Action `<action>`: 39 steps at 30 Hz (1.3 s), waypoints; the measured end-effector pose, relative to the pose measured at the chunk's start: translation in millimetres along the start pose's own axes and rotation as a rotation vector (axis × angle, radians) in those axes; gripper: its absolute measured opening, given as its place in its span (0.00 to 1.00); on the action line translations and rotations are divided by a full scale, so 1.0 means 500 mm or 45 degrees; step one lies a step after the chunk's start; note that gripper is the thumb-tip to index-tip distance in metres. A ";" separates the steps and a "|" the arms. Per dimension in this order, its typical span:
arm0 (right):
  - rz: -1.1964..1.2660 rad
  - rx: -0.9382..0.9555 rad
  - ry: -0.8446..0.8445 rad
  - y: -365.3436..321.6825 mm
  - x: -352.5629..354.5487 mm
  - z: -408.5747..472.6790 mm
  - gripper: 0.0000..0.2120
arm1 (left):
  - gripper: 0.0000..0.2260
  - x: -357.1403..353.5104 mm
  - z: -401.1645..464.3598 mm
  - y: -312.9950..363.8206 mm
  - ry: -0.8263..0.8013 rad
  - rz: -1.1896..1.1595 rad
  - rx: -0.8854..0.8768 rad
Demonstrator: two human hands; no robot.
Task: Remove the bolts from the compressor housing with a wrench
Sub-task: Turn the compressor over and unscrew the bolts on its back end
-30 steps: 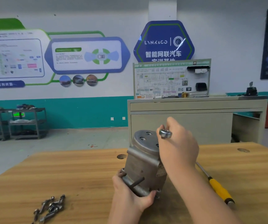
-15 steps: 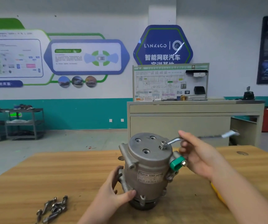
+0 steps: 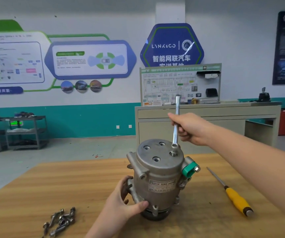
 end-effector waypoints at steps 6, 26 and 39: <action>0.622 0.140 0.153 0.008 0.043 -0.067 0.12 | 0.44 -0.008 -0.003 0.011 0.074 0.116 -0.041; 0.007 0.880 0.904 0.061 0.037 -0.205 0.24 | 0.46 -0.071 0.008 0.026 0.352 0.226 -0.105; -0.948 1.196 0.967 0.015 -0.051 -0.237 0.26 | 0.47 -0.075 0.006 0.032 0.371 0.199 -0.082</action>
Point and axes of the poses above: each hand's wrist, its own z-axis towards the middle knuckle, its own x-axis out of the back of the hand, y = z × x, the point moved 6 cm from there along z, towards the middle knuckle, and after that the axes turned 2 degrees about -y, right-handed, at the moved point
